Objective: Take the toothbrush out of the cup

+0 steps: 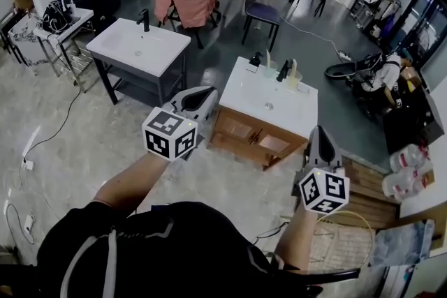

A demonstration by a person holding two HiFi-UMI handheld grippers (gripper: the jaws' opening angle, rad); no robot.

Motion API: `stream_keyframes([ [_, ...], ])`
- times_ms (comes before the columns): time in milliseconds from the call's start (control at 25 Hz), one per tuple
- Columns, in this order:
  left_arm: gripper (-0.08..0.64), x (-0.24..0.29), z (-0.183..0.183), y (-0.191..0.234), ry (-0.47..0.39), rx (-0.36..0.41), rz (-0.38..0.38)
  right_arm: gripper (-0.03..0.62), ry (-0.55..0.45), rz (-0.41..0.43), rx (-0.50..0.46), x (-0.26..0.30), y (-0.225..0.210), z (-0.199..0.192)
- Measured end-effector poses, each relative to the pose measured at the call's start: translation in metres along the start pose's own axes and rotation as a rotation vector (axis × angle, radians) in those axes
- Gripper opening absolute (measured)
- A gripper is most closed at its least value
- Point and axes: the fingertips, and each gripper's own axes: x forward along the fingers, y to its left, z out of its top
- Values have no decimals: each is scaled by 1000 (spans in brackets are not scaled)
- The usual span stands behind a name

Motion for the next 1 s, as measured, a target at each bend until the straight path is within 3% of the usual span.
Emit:
stream_keyframes([
  [560,3,56,-32,-40,42,38,-15,5,-8,21,10,6,-51,-26],
  [1000,3,165,-41,6,23,23,-59,6,31,-39,-7,95,-101,-40],
])
